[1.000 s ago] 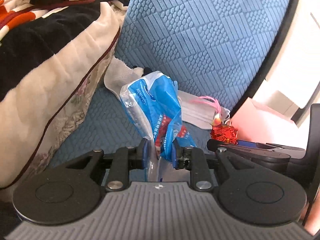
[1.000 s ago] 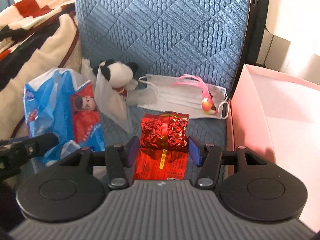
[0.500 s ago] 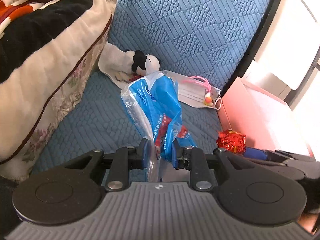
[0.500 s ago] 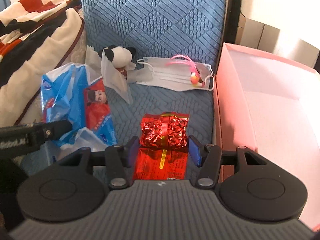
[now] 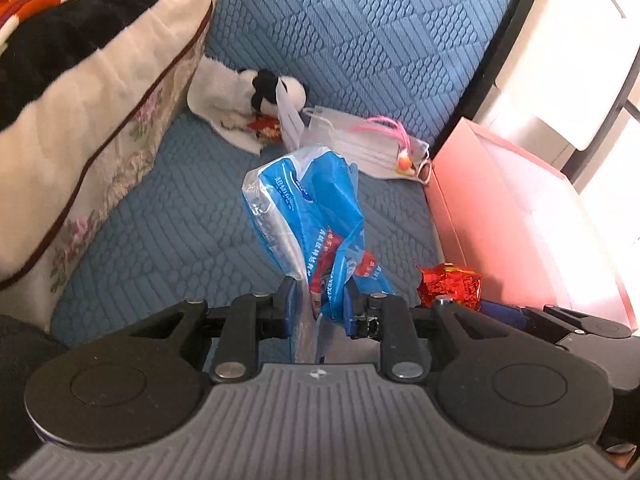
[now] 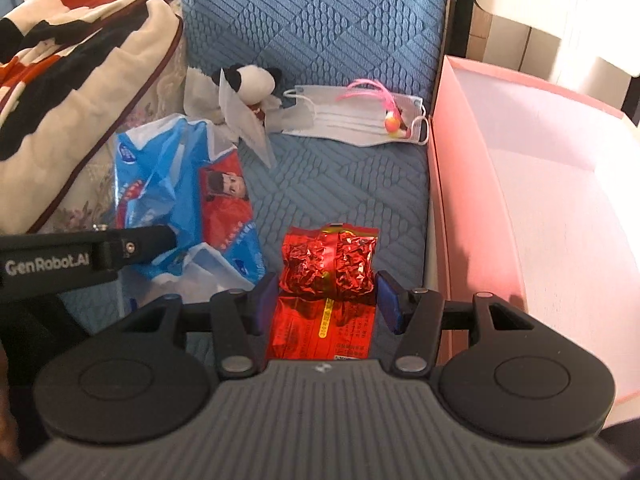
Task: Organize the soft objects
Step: 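Lift both held items and carry them over the pink box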
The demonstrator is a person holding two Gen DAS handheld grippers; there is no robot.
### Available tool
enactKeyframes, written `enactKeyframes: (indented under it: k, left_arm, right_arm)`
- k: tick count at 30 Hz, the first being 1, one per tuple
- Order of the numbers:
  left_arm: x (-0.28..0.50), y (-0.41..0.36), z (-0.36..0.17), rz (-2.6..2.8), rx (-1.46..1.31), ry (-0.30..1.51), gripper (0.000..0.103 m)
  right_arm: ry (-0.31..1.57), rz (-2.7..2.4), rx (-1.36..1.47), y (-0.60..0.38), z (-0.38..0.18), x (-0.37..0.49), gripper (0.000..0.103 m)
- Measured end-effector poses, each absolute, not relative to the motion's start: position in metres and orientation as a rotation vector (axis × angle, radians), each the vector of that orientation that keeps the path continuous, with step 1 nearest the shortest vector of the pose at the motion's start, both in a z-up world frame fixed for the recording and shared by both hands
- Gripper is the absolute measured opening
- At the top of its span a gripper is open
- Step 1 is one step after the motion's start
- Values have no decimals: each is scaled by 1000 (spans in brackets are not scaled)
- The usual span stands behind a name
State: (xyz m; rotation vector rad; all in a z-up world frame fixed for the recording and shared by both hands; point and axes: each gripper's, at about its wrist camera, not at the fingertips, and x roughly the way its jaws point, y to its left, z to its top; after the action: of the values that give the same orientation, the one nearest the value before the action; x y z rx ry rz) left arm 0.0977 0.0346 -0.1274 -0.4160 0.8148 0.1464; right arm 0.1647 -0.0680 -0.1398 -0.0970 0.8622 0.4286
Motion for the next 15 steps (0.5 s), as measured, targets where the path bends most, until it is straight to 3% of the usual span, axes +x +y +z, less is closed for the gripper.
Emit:
enactKeyframes:
  k: [15]
  left_arm:
    - [90, 37, -107, 62, -367, 818, 27]
  right_arm:
    - [880, 467, -33, -101, -127, 150, 56]
